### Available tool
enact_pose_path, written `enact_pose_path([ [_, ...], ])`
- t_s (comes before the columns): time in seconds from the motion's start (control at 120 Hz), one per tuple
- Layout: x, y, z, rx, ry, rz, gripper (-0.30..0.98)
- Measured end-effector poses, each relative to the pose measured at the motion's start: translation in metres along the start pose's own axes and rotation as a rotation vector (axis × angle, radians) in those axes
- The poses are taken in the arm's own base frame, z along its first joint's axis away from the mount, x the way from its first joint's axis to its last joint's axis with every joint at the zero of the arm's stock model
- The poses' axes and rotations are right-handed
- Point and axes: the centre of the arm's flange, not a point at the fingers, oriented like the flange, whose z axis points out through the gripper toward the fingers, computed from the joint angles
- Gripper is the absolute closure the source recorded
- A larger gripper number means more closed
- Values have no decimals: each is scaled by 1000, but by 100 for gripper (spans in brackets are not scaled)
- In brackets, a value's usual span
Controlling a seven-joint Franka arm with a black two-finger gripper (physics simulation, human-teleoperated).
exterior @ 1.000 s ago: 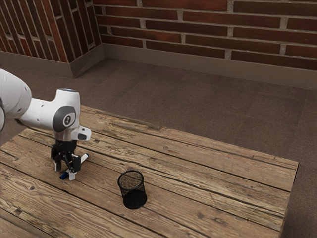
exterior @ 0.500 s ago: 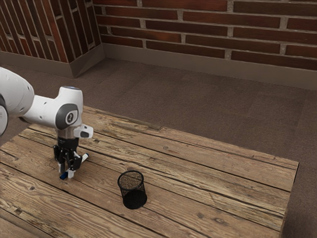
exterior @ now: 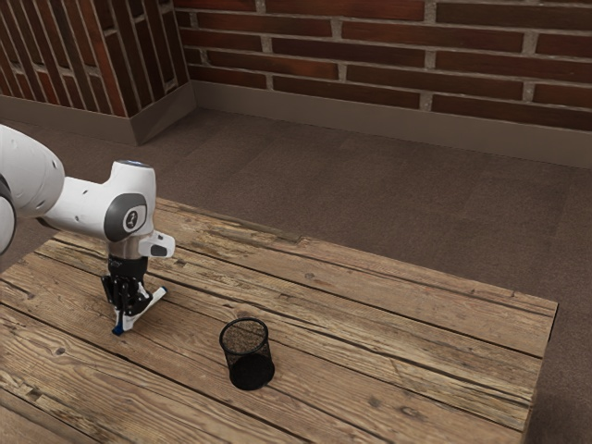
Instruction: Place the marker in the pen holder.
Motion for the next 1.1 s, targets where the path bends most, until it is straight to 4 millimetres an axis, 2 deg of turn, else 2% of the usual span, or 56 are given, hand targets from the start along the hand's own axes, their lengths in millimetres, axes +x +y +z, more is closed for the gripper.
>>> enact_pose_path([
  [0.125, 0, 1, -4, 8, 9, -3, 78],
  [0.225, 0, 8, -18, 30, 29, 11, 79],
  [0.342, -2, 24, -49, 77, 72, 47, 79],
  [0.442, 3, 43, -92, 131, 129, 86, 79],
  [0.508, 11, 61, -123, 165, 163, 118, 79],
  [0.633, 26, 111, -177, 219, 206, 193, 79],
  [0.783, 28, 170, -225, 260, 176, 264, 79],
  [0.867, 20, 199, -233, 259, 110, 295, 79],
  [1.1, -9, 256, -224, 170, -128, 330, 79],
])
